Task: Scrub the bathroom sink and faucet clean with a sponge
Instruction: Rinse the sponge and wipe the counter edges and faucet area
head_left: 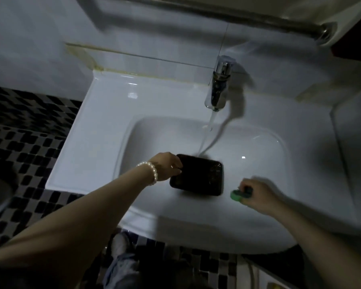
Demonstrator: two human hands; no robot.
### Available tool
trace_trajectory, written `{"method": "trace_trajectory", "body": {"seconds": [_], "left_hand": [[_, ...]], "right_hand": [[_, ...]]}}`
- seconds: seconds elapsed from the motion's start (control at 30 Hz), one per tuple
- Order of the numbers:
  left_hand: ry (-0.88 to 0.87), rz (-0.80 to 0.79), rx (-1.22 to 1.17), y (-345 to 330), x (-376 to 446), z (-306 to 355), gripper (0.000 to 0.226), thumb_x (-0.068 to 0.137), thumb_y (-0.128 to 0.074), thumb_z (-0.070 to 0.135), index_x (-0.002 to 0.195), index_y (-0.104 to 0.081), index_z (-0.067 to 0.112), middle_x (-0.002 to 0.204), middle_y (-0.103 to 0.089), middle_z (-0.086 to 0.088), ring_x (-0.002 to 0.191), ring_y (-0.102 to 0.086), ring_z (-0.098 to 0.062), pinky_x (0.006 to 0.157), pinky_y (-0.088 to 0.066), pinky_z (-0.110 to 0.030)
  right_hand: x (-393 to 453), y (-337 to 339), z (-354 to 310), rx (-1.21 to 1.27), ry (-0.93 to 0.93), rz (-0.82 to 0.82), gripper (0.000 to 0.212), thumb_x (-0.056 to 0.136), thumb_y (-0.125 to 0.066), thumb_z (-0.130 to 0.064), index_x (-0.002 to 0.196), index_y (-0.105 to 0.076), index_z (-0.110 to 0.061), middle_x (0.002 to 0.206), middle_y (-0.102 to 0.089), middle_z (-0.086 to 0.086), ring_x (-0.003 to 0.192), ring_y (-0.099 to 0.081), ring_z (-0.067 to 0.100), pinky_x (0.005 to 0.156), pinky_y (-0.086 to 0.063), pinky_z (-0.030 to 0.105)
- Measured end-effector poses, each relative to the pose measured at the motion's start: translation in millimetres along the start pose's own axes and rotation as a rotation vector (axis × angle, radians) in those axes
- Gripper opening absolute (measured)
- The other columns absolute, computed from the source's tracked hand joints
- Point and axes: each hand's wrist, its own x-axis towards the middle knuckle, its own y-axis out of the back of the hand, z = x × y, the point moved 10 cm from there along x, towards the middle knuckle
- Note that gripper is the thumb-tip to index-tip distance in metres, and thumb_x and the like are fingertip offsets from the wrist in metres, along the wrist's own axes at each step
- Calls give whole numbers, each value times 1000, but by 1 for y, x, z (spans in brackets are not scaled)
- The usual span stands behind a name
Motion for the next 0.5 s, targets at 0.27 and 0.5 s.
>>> {"method": "trace_trajectory", "body": {"seconds": [0.27, 0.5], "left_hand": [[-5, -140, -4, -40, -20, -18, 27, 88, -60, 27, 110, -69, 15, 115, -66, -4, 109, -59, -21, 96, -45, -29], [57, 3, -287, -1, -28, -81, 22, 89, -60, 18, 104, -69, 4, 99, -71, -13, 80, -64, -20, 79, -52, -27]], "right_hand": [[-61, -55, -32, -186, 243, 8, 31, 81, -68, -9, 111, -62, -6, 106, -63, 11, 97, -59, 28, 80, -41, 27], [-91, -136, -184, -444, 921, 74, 23, 82, -64, -22, 95, -69, -3, 111, -64, 20, 104, -60, 36, 90, -50, 44]]}}
